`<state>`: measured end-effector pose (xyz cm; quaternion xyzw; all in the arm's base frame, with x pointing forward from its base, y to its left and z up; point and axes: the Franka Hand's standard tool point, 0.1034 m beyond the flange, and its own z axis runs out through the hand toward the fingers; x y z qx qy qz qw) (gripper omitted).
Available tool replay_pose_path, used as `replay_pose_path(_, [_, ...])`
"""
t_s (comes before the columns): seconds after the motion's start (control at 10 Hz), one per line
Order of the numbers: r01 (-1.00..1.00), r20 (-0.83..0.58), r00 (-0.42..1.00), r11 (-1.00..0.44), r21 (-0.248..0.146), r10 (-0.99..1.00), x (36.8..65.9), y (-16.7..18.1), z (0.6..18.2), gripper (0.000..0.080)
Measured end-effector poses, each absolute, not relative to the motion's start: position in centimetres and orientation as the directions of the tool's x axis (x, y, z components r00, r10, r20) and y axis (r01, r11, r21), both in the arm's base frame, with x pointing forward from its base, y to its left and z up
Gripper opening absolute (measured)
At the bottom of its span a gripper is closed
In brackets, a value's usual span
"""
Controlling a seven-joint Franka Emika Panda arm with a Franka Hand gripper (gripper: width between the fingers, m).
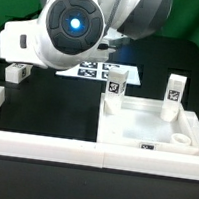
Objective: Assemble square table
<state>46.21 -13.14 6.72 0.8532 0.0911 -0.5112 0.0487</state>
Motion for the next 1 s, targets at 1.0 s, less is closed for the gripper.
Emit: replay_pose_path(1.0, [0.218,-0.530,0.833,-0.975,0.048,0.160,51.3,-13.0,10.0,0.0291])
